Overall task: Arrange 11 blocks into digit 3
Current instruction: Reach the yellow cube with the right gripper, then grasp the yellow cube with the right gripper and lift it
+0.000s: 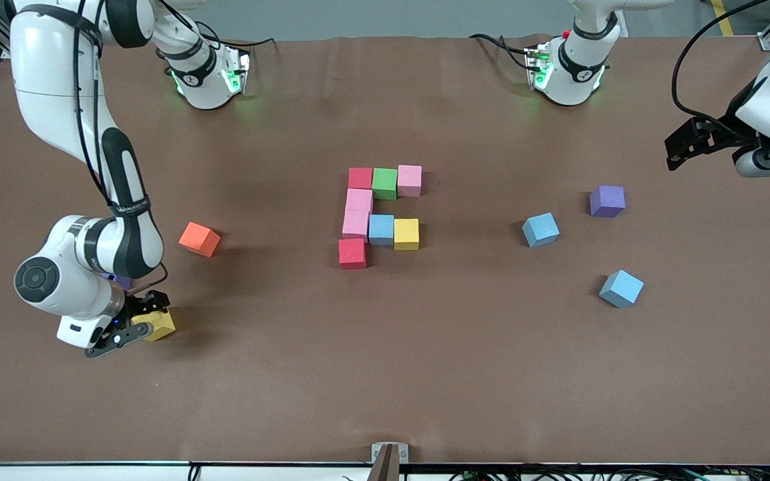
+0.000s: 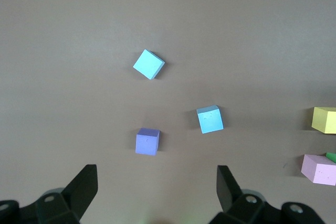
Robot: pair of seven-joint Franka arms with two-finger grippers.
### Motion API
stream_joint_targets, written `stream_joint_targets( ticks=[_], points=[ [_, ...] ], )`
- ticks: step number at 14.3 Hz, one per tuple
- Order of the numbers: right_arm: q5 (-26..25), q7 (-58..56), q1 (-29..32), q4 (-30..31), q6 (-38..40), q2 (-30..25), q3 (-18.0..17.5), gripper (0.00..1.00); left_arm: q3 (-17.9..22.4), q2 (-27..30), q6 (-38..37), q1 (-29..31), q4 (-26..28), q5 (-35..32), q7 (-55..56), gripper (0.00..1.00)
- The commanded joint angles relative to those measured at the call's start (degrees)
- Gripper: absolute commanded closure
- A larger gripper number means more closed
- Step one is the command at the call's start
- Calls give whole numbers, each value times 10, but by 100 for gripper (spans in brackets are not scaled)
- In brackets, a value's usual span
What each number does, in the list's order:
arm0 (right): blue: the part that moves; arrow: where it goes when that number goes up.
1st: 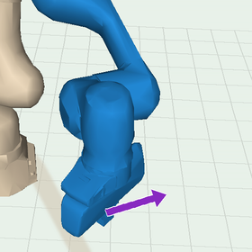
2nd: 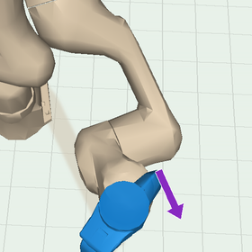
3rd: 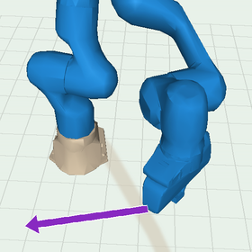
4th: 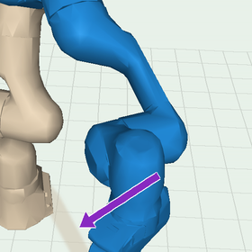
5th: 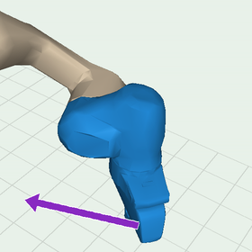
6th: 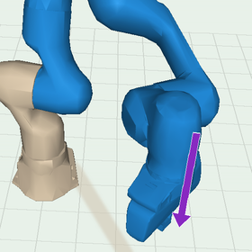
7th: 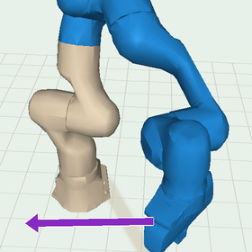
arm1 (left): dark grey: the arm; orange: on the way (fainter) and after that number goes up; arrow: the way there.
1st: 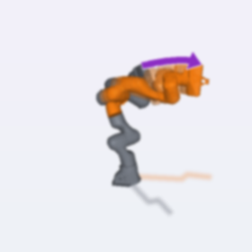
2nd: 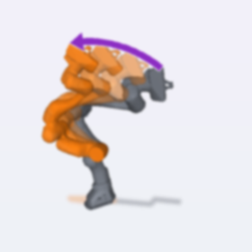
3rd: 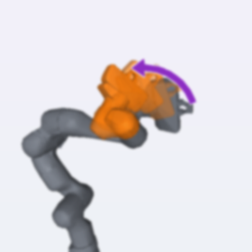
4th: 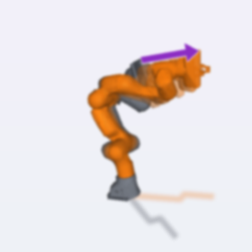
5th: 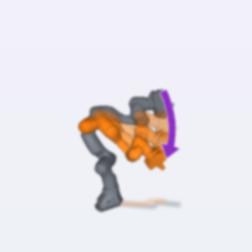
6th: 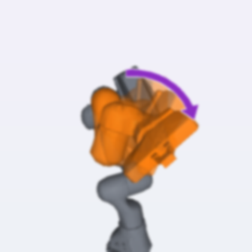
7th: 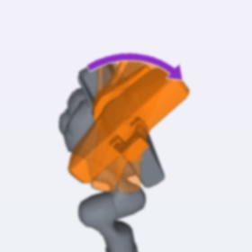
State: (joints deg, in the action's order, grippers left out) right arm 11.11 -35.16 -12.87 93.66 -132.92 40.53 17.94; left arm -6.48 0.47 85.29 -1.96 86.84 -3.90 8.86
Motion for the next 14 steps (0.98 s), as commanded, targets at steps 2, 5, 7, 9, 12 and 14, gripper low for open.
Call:
stream_joint_targets(
  ticks=[2,5,7,9,12,14],
  points=[
    [-6,1,6,-2,-7,7,-6,11,0,-2,-13,5,-8,-9,-7,0],
    [-5,3,5,-8,-7,13,-6,22,0,-7,-2,6,-10,-8,-5,0],
    [-6,1,5,-10,-7,14,-6,31,0,-7,17,6,-11,-8,-7,0],
    [-6,1,4,-10,-10,17,-6,46,-1,-19,22,4,-7,-7,-7,0],
    [-5,4,5,-10,-11,17,-6,48,-4,-19,20,4,-11,-8,-8,0],
    [-2,36,3,-22,-8,13,-6,50,-4,-21,16,1,-7,-8,-2,0]
  ],
)
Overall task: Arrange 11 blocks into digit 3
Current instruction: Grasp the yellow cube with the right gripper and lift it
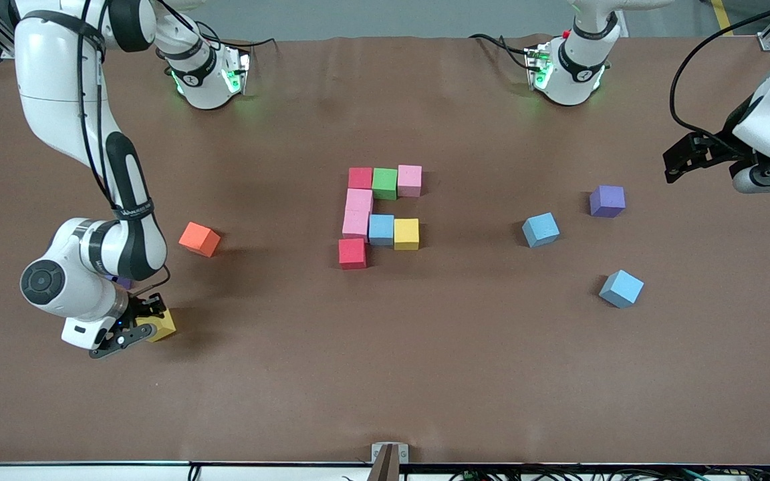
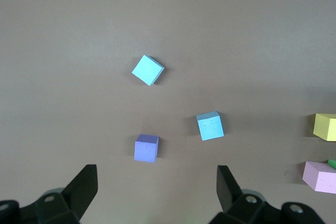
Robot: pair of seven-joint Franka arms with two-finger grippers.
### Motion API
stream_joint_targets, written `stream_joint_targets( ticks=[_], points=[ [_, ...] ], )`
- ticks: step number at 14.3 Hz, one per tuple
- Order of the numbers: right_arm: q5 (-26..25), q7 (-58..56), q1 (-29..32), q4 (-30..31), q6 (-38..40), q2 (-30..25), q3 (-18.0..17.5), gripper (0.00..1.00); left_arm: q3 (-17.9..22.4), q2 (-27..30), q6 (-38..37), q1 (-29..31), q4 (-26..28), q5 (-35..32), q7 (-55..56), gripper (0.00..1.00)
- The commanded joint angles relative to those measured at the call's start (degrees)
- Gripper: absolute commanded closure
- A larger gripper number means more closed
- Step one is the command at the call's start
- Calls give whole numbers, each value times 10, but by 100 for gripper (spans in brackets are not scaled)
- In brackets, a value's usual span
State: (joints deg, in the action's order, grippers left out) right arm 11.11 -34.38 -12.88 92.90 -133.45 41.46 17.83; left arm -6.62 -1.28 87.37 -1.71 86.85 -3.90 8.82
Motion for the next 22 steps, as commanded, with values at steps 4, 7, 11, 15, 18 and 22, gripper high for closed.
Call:
stream_joint_targets(
  ticks=[4,7,11,15,18,22],
  points=[
    [-3,148,-41,-58,7,2,-6,50,-3,-15,-4,-4,-7,-8,-6,0],
    [-4,296,-104,-83,49,4,-6,50,-9,-15,-1,-11,-14,-1,-5,0],
    [-1,479,-185,-121,122,6,-6,50,-12,-18,22,-6,-14,12,-6,0],
    [49,566,-233,-149,150,13,-6,51,-12,-28,69,-11,-14,19,3,0],
    [83,568,-264,-170,151,39,-8,55,-12,-40,80,-10,-10,22,-5,0],
    [103,591,-285,-214,154,71,-9,55,-12,-50,87,-10,-10,23,-3,0]
  ],
)
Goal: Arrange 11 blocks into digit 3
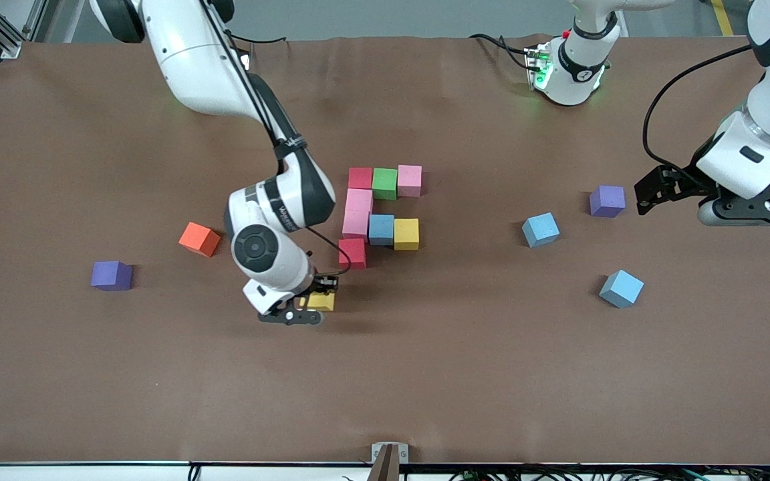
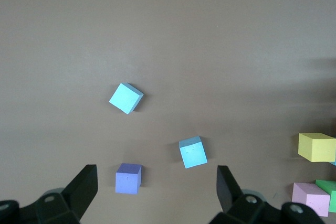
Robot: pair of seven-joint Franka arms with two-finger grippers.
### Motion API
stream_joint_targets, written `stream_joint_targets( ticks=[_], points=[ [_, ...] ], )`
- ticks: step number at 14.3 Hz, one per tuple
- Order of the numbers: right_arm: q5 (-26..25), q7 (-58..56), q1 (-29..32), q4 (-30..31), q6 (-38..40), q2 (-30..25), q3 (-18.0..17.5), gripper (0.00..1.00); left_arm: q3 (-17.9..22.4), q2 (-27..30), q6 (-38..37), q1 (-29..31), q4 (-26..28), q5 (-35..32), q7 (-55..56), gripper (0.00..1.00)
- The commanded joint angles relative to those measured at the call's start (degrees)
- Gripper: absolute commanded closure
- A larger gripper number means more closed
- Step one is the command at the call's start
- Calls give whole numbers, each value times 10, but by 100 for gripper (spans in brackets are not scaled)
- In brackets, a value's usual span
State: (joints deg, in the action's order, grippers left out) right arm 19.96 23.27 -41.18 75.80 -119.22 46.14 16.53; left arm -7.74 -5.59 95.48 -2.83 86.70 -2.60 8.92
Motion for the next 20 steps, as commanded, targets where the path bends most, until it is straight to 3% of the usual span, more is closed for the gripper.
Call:
stream_joint_targets(
  ticks=[1,8,20],
  points=[
    [15,14,-5,-52,12,32,4,55,-1,-8,8,-1,-7,10,-2,0],
    [12,32,-33,-64,6,55,8,54,-22,-7,-5,1,-7,24,6,0],
    [9,30,-47,-49,10,57,8,48,-23,0,11,1,8,23,31,0]
  ],
)
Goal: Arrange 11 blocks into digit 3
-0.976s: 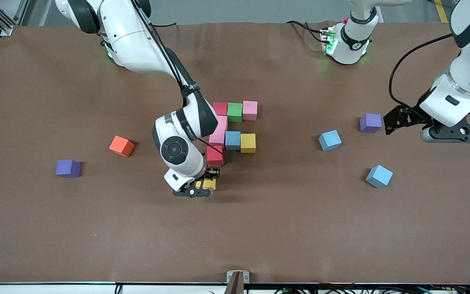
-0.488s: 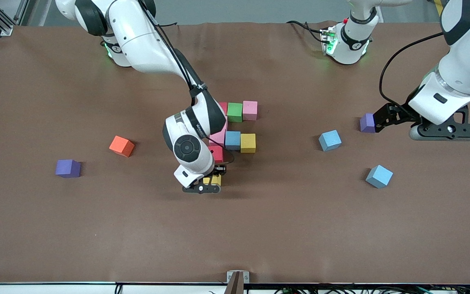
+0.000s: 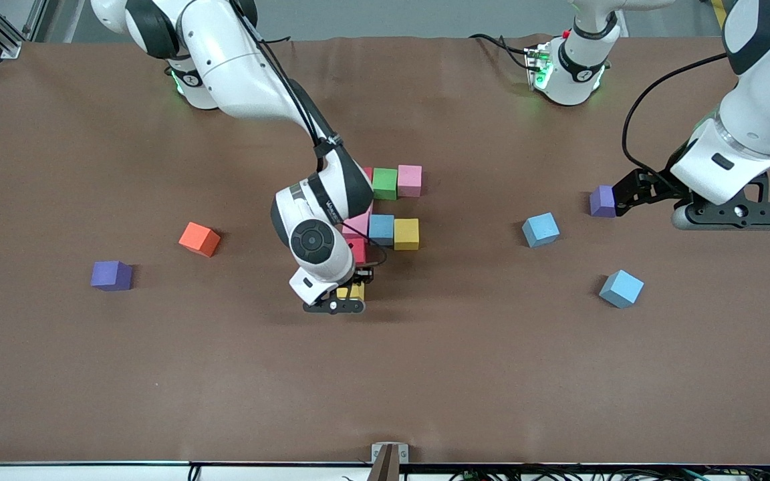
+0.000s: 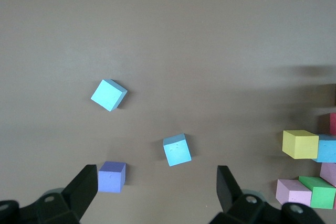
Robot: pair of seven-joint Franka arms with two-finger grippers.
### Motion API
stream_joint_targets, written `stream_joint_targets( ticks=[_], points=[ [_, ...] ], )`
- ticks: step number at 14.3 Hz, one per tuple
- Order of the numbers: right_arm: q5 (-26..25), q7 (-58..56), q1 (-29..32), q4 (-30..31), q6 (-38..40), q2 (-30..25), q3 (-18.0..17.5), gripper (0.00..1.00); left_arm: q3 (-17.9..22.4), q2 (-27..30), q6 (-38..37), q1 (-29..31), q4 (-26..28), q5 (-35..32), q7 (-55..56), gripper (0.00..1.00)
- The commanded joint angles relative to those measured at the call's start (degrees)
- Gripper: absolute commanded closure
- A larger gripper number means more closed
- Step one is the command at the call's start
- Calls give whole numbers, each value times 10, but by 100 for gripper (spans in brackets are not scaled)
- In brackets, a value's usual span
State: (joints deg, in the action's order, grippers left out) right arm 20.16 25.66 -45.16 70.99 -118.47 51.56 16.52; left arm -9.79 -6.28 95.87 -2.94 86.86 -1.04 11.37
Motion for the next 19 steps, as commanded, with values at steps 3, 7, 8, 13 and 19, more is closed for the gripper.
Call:
stream_joint_targets(
  ticks=[3,7,8,13,19],
  points=[
    [8,6,-8,-1,2,6,8,48,-3,12,7,6,12,8,6,0],
    [10,7,-11,-1,3,7,7,48,-2,12,7,8,10,9,6,0],
    [10,7,-12,-1,3,7,7,48,-2,13,6,9,10,9,5,0],
    [11,7,-12,-1,3,7,7,48,-1,22,-2,28,22,9,5,0],
    [10,6,-14,-1,4,7,8,47,-3,-9,140,26,164,9,9,0]
  ],
)
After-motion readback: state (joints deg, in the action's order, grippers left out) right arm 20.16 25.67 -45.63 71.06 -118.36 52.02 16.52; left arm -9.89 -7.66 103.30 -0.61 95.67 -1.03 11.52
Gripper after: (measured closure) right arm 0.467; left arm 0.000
